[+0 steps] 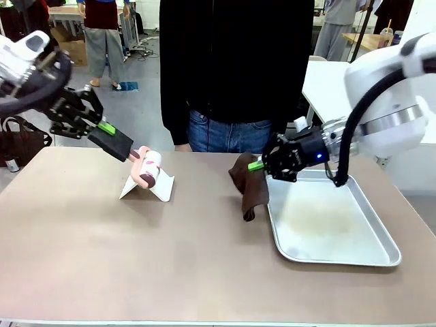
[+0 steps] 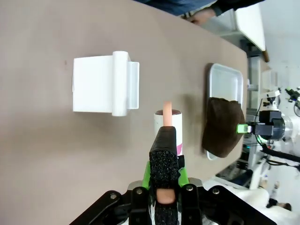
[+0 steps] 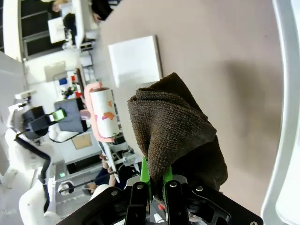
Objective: Clean the surface of the table.
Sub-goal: Return the Lint Roller and towel to their original positions.
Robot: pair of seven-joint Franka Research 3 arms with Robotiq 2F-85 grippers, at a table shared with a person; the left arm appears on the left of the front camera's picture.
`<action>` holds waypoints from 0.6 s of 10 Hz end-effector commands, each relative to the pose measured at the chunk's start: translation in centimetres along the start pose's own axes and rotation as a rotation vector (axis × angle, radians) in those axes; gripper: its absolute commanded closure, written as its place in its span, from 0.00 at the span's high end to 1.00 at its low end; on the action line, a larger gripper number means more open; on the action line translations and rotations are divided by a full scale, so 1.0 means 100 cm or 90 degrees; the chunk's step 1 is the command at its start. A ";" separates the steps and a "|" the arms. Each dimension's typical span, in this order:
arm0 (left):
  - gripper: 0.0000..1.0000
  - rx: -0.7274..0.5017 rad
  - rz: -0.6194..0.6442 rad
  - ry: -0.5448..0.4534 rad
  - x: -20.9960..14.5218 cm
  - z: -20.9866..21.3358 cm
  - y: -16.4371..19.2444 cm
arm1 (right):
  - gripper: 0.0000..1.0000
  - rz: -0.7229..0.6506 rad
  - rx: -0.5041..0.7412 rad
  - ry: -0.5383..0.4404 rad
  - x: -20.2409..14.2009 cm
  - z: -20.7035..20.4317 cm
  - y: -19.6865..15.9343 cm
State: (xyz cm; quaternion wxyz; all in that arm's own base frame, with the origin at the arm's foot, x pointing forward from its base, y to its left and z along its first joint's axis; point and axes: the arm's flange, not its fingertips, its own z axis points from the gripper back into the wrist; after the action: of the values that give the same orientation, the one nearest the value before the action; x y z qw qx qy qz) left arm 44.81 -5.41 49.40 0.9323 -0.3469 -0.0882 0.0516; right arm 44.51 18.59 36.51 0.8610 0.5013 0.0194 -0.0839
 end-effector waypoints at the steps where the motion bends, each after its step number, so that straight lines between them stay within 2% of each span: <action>1: 0.22 0.037 -0.003 -0.005 0.013 -0.016 -0.015 | 0.11 -0.001 -0.012 -0.015 0.015 -0.022 -0.007; 5: 0.22 0.050 -0.069 -0.012 0.028 -0.037 -0.022 | 0.11 -0.015 0.036 -0.013 0.023 -0.024 -0.022; 6: 0.22 0.044 -0.038 -0.014 0.021 -0.036 -0.022 | 0.11 -0.024 -0.017 0.000 0.016 -0.028 -0.028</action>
State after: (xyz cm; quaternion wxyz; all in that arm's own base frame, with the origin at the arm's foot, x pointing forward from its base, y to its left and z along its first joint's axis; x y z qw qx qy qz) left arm 48.05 -9.29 48.18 0.9452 -0.3076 -0.1070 0.0228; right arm 46.09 19.11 32.58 0.8614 0.4962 0.0283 -0.1047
